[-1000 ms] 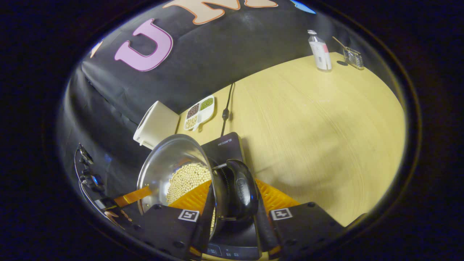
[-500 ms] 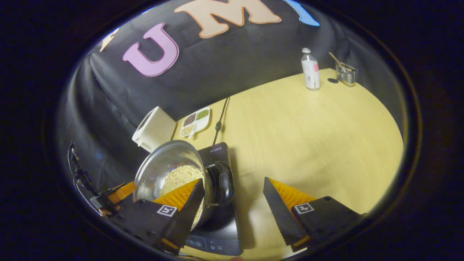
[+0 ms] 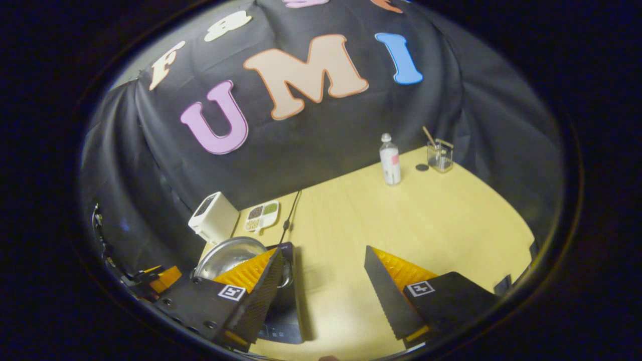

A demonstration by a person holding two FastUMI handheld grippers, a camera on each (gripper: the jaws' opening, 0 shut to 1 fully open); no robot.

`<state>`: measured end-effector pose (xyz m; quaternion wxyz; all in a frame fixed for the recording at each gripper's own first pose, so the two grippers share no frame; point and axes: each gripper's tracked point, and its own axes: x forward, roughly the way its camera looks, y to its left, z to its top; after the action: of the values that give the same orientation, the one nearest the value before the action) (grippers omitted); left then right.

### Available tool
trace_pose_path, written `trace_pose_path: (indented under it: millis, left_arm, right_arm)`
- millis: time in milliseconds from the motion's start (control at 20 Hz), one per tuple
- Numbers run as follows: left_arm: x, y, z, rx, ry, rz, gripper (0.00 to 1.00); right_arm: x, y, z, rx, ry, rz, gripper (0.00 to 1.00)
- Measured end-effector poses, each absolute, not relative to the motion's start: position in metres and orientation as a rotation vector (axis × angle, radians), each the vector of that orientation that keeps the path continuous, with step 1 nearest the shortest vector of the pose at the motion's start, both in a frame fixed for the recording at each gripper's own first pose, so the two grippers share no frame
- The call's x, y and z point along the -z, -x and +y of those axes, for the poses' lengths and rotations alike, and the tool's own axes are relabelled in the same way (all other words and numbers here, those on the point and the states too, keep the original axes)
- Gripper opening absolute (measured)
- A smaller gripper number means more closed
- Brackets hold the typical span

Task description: First push the handle of the pot to place it horizontally, then grasp the pot with both hands and set it on the induction cooktop.

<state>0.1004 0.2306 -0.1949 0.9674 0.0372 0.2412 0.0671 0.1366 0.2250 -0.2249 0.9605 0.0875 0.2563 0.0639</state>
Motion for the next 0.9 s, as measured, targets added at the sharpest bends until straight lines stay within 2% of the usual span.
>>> trace_pose_path:
  millis: [150,500,700,750,900]
  left_arm:
    - [0.152,-0.093,0.184,-0.135,-0.087,0.393,0.94]
    - [0.066,-0.065,0.063,-0.113,-0.099,0.175,0.98]
    - [0.035,-0.038,0.018,-0.135,-0.082,0.077,1.0]
    - [0.029,-0.031,0.008,-0.137,-0.079,0.056,0.98]
    - [0.016,-0.015,-0.014,-0.131,-0.081,0.014,0.97]
  right_arm:
    - [0.18,-0.131,0.199,-0.184,-0.097,0.438,1.0]
    - [0.073,-0.107,0.143,-0.29,0.004,0.212,1.0]
    - [0.035,-0.086,0.1,-0.289,0.007,0.131,0.99]
    - [0.03,-0.081,0.092,-0.287,0.007,0.12,0.92]
    - [0.025,-0.069,0.069,-0.269,0.017,0.101,0.92]
